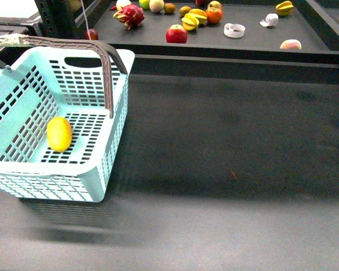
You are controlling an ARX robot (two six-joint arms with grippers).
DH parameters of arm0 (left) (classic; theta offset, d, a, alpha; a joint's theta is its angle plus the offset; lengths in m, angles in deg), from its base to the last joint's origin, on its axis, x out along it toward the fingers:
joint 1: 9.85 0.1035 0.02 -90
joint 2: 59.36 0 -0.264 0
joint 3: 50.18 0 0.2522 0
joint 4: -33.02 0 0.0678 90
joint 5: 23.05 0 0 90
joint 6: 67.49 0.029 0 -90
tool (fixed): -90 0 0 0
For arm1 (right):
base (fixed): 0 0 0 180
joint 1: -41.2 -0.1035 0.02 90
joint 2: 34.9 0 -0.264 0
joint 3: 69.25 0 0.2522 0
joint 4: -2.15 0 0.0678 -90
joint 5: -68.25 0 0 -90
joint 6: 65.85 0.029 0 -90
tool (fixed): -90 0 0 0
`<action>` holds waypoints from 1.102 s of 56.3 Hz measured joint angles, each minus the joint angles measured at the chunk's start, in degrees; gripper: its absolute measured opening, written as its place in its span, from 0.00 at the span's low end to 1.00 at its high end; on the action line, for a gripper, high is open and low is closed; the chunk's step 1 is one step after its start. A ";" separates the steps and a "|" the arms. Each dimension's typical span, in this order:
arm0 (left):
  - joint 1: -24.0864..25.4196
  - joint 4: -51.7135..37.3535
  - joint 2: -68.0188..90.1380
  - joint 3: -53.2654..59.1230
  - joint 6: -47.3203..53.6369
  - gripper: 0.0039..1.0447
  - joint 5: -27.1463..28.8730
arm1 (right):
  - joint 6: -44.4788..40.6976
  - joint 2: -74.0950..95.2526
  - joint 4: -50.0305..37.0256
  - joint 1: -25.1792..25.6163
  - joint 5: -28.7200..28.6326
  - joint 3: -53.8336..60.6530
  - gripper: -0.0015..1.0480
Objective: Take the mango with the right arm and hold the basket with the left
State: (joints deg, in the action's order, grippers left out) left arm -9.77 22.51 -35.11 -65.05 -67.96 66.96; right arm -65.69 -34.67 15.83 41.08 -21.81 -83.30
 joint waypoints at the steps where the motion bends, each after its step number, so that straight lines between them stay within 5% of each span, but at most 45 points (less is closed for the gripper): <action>1: 0.00 0.55 -0.57 0.00 0.00 0.04 -0.02 | 0.00 0.00 0.00 0.00 0.00 0.00 0.92; 37: 0.00 14.19 -14.38 0.00 0.02 0.04 -0.02 | 0.00 0.00 0.00 0.00 0.00 0.00 0.92; 43: 0.00 23.63 -22.62 0.00 0.04 0.04 0.00 | 0.00 0.00 0.00 0.00 0.02 0.00 0.92; 62: 0.00 24.15 -23.96 0.00 0.04 0.04 -0.02 | 0.00 0.00 0.00 0.00 0.00 0.00 0.92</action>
State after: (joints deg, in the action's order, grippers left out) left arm -9.77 46.66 -59.06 -65.05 -67.92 66.94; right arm -65.69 -34.67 15.83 41.08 -21.81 -83.30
